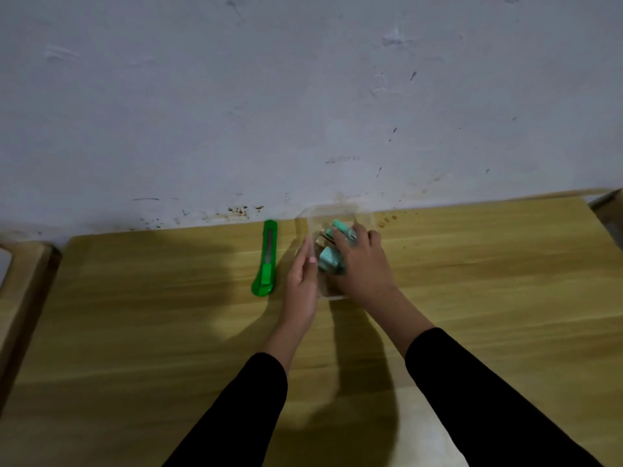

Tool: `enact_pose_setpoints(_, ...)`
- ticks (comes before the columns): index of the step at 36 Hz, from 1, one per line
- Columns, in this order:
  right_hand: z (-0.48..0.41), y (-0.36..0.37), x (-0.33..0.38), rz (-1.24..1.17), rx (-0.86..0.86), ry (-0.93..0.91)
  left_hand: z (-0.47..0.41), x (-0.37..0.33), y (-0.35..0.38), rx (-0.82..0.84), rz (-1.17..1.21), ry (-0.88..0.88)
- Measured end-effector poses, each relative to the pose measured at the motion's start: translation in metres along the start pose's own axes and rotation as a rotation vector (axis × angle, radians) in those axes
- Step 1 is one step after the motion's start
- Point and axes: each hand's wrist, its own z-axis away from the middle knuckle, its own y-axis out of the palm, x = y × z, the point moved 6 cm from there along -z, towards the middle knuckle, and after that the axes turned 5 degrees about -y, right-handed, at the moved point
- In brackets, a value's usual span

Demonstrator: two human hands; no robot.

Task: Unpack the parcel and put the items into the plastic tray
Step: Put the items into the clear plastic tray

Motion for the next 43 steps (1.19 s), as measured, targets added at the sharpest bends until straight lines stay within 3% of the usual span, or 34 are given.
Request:
enact_pose_setpoints(7,0.0,0.008,-0.001,-0.212,0.201,0.036,-0.001,0.003,0.004,0.012,0.016,-0.009)
enact_pose_setpoints(11,0.0,0.009,-0.004,-0.207,0.244,-0.003,-0.001,0.007,0.005,0.02,0.037,-0.027)
enact_pose_setpoints(20,-0.002,0.008,0.002,-0.1,0.04,0.127,-0.001,0.005,0.0,0.033,0.044,-0.045)
enact_pose_setpoints(24,-0.006,0.007,0.0,-0.094,0.065,0.132,-0.001,0.005,0.0,0.054,0.002,-0.039)
enact_pose_setpoints(34,0.0,0.007,0.0,-0.137,0.127,0.041,0.003,0.004,0.006,-0.004,-0.091,0.013)
enact_pose_setpoints(43,0.016,-0.008,0.0,-0.268,-0.122,-0.069,0.004,0.005,0.006,-0.076,-0.137,0.041)
